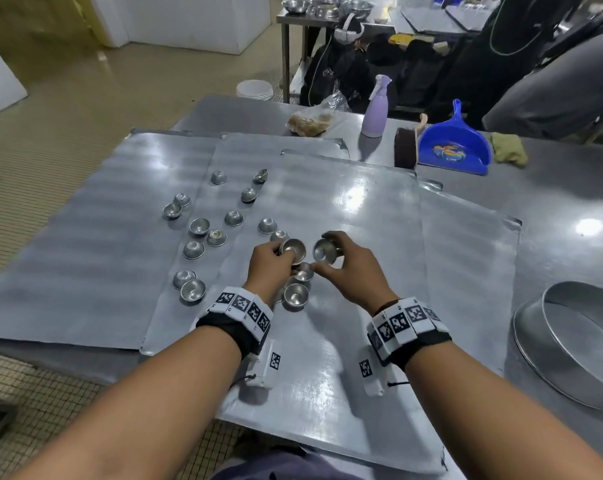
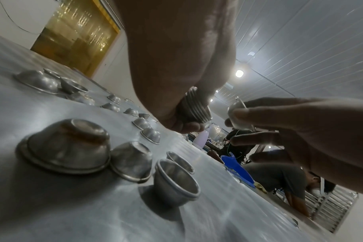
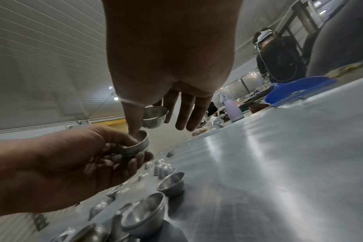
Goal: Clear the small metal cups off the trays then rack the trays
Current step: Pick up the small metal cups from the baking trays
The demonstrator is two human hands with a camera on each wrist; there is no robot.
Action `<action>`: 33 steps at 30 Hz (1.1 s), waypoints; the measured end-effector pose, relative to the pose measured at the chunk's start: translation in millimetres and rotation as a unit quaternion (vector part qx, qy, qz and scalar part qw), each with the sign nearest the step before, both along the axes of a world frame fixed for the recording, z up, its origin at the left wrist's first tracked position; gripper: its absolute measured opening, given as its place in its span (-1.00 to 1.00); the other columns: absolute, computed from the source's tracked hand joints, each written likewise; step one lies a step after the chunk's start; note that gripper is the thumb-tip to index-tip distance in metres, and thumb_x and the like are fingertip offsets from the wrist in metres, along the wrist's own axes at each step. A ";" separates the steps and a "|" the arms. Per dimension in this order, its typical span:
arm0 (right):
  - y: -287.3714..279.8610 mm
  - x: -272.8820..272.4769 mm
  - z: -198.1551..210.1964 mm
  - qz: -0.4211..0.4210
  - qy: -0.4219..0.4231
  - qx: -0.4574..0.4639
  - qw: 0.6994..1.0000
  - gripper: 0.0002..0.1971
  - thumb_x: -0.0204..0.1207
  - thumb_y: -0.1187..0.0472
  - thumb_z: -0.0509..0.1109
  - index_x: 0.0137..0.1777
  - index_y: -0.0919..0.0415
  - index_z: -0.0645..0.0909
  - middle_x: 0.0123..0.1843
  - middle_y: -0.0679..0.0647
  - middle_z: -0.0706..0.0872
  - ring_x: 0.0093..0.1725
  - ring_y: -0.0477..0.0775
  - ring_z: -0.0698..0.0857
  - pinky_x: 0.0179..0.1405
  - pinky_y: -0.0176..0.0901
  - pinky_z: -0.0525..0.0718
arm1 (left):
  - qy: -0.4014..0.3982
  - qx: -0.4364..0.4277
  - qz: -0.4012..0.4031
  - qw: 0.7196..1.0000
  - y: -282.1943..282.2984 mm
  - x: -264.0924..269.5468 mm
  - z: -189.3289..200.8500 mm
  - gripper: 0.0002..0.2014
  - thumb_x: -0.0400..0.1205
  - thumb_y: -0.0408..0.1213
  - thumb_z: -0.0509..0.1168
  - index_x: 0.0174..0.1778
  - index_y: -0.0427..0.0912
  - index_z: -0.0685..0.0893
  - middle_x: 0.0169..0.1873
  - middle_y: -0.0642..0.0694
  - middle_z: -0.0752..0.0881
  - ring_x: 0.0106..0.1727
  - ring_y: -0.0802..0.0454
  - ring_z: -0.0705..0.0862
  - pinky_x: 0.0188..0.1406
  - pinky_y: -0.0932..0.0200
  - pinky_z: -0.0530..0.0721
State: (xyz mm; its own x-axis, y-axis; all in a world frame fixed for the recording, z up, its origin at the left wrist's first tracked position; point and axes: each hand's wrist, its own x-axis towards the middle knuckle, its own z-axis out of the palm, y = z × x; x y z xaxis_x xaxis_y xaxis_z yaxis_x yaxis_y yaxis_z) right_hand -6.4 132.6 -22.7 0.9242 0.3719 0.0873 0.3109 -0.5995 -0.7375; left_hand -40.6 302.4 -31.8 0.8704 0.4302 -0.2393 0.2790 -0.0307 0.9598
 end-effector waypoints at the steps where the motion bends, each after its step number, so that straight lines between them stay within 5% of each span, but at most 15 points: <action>1: 4.6 -1.6 2.2 0.005 -0.005 -0.001 1.000 -0.43 0.39 -0.14 0.58 0.37 -0.14 0.49 0.13 -0.10 0.77 0.06 0.01 0.74 0.07 0.07 0.72 | -0.008 -0.018 0.010 1.000 0.9 -0.5 1.3 -0.83 0.54 -0.41 0.30 -0.14 -0.51 0.65 -0.32 -0.29 0.69 -0.26 -0.16 0.78 -0.05 -0.21 0.86; 4: 18.7 -4.8 6.7 0.019 -0.014 -0.011 1.000 -0.44 0.38 -0.16 0.56 0.35 -0.18 0.46 0.11 -0.09 0.79 0.08 0.05 0.76 0.04 0.10 0.73 | -0.022 -0.113 0.052 0.992 4.5 -2.1 3.8 -0.77 0.63 -0.32 0.30 -0.12 -0.47 0.73 -0.28 -0.26 0.73 -0.21 -0.12 0.76 -0.21 0.01 0.83; 8: 36.5 -7.1 10.3 0.032 -0.010 -0.028 0.999 -0.43 0.37 -0.16 0.56 0.34 -0.22 0.43 0.13 -0.05 0.80 0.08 0.09 0.76 0.02 0.11 0.74 | -0.042 -0.209 0.043 0.976 7.2 -6.3 8.8 -0.70 0.56 -0.10 0.29 -0.14 -0.27 0.77 -0.25 -0.26 0.73 -0.20 -0.10 0.73 -0.17 -0.01 0.75; 11: 47.3 -8.9 10.6 0.045 -0.004 -0.045 0.998 -0.37 0.39 -0.17 0.58 0.41 -0.19 0.42 0.17 -0.02 0.79 0.11 0.12 0.75 0.04 0.10 0.72 | -0.047 -0.200 0.038 0.978 9.1 -11.9 8.3 -0.75 0.48 -0.06 0.33 -0.34 -0.17 0.76 -0.35 -0.20 0.66 -0.29 -0.08 0.66 -0.25 0.07 0.67; 14: 49.5 -7.2 7.1 0.060 0.021 -0.059 0.996 -0.25 0.38 -0.20 0.60 0.53 -0.19 0.34 0.24 0.04 0.78 0.17 0.11 0.74 0.11 0.10 0.72 | -0.049 -0.167 0.059 0.983 18.2 -12.9 5.0 -0.78 0.57 -0.22 0.37 -0.29 -0.29 0.74 -0.36 -0.23 0.63 -0.29 -0.13 0.68 -0.30 0.10 0.69; 18: 39.3 4.9 -9.0 0.043 0.044 -0.090 0.994 -0.47 0.56 0.00 0.45 0.52 -0.10 0.45 0.43 -0.01 0.65 0.30 0.09 0.67 0.17 -0.03 0.63 | -0.044 -0.094 0.085 0.991 36.0 -12.9 -1.6 -0.88 0.63 -0.47 0.34 -0.10 -0.49 0.73 -0.29 -0.24 0.66 -0.30 -0.10 0.74 -0.28 0.23 0.79; 21: 32.4 16.8 -25.0 0.047 0.036 -0.158 0.986 -0.65 0.63 0.12 0.36 0.41 -0.05 0.58 0.47 -0.03 0.61 0.38 0.08 0.61 0.26 -0.04 0.56 | -0.032 -0.073 0.091 0.993 45.9 -14.4 -8.0 -0.90 0.64 -0.49 0.32 -0.12 -0.41 0.74 -0.27 -0.23 0.73 -0.34 -0.01 0.78 -0.23 0.22 0.80; 25: 29.9 26.8 -40.3 0.081 0.066 -0.227 0.968 -0.61 0.54 0.31 0.32 0.30 -0.07 0.67 0.45 0.01 0.57 0.40 0.14 0.59 0.31 0.01 0.59 | -0.024 -0.067 0.084 0.994 50.7 -16.6 -13.5 -0.87 0.64 -0.48 0.32 -0.19 -0.32 0.74 -0.28 -0.21 0.74 -0.33 -0.01 0.79 -0.26 0.20 0.76; 29: 31.9 30.4 -44.7 0.102 0.078 -0.283 0.951 -0.67 0.56 0.18 0.41 0.30 -0.10 0.69 0.64 0.08 0.39 0.56 0.20 0.46 0.46 0.05 0.49 | -0.016 -0.060 0.077 0.995 52.3 -17.3 -16.7 -0.88 0.64 -0.47 0.31 -0.11 -0.42 0.74 -0.29 -0.21 0.74 -0.35 0.01 0.80 -0.27 0.21 0.76; 33: 32.3 29.5 -46.3 0.091 0.069 -0.286 0.951 -0.84 0.55 0.04 0.45 0.11 -0.10 0.74 0.65 0.01 0.40 0.54 0.16 0.47 0.39 0.05 0.54 | -0.007 -0.057 0.067 0.996 51.0 -17.0 -20.0 -0.87 0.65 -0.46 0.30 -0.12 -0.40 0.74 -0.29 -0.21 0.74 -0.32 -0.02 0.81 -0.21 0.15 0.79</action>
State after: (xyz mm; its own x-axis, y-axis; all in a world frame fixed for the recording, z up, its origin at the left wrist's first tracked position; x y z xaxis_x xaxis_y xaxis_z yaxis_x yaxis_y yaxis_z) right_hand 23.1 164.9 -69.0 0.8277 0.4775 -0.2948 0.3726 -0.8604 -0.3477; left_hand -57.6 353.4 -51.8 0.8107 0.5135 -0.2813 0.2598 0.1151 0.9588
